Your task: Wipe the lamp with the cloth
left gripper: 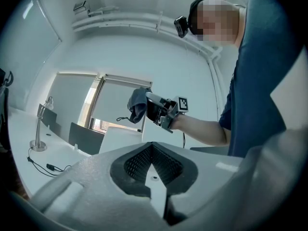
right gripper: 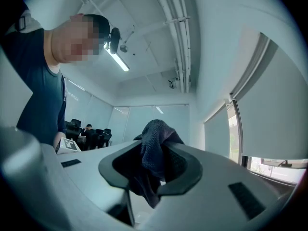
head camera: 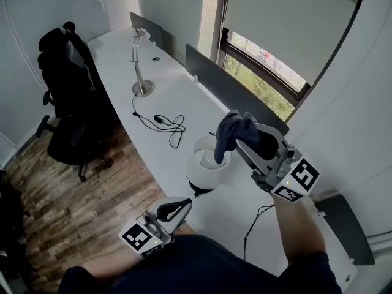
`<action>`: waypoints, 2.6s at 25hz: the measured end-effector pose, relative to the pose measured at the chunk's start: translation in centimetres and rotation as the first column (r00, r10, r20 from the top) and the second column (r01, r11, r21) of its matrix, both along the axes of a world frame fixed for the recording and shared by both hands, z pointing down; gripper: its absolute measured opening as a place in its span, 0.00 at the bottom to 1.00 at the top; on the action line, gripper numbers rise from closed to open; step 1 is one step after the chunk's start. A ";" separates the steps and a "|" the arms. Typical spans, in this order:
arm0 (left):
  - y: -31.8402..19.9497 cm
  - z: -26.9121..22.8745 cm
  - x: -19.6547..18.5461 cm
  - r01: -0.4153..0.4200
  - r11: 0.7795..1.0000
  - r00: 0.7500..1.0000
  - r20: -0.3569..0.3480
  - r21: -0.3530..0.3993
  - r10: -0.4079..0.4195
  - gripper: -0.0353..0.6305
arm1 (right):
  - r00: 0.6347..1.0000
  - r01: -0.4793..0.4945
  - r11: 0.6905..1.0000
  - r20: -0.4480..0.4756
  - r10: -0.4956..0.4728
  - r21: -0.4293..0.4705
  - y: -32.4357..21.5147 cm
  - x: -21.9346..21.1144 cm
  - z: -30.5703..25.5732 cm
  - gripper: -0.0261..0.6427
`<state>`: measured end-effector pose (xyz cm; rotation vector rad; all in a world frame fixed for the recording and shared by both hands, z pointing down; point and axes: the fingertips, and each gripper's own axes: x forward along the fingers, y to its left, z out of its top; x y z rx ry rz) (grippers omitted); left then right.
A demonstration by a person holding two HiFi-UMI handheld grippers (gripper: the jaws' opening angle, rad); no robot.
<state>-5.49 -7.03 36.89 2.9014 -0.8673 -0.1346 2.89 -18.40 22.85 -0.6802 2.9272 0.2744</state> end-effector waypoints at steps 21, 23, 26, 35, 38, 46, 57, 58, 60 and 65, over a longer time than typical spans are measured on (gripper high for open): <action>0.3 -1.8 1.0 -0.016 0.998 0.997 -0.069 0.054 0.020 0.06 | 0.996 0.065 0.987 0.071 -0.055 -0.144 9.0 -1.7 6.5 0.21; 0.5 -1.9 0.9 -0.013 0.998 0.997 -0.076 0.060 0.017 0.06 | 0.995 0.065 0.984 0.080 -0.053 -0.163 9.6 -1.8 7.4 0.21; 0.6 -0.8 0.6 -0.001 1.000 1.000 -0.017 0.010 0.001 0.06 | 0.995 0.068 0.980 0.080 -0.054 -0.188 10.4 -2.3 8.8 0.21; 1.0 -0.6 0.7 0.000 1.000 1.000 -0.010 0.002 0.000 0.06 | 0.994 0.062 0.965 0.099 -0.038 -0.253 11.5 -3.0 11.8 0.21; 1.0 -0.3 0.8 -0.001 1.000 1.000 -0.007 -0.005 0.001 0.06 | 0.995 0.058 0.962 0.095 -0.034 -0.265 11.6 -3.2 12.5 0.21; 0.9 -0.1 0.8 0.000 1.000 1.000 0.003 -0.003 0.000 0.06 | 0.997 0.048 0.955 0.079 -0.025 -0.294 11.8 -3.4 14.0 0.21; 0.8 0.0 0.6 0.007 1.000 1.000 0.005 -0.012 -0.007 0.06 | 0.997 0.045 0.952 0.075 -0.023 -0.302 11.6 -3.5 14.3 0.21; 0.7 0.0 0.5 0.006 1.000 1.000 0.005 -0.009 -0.006 0.06 | 0.997 0.045 0.952 0.075 -0.024 -0.302 11.6 -3.5 14.3 0.21; 0.8 0.0 0.5 0.006 1.000 1.000 0.007 -0.002 -0.006 0.06 | 0.997 0.046 0.952 0.076 -0.024 -0.302 11.6 -3.5 14.3 0.21; 0.8 -0.2 0.6 0.006 1.000 1.000 0.003 0.000 -0.006 0.06 | 0.997 0.042 0.952 0.076 -0.020 -0.302 11.6 -3.4 14.3 0.21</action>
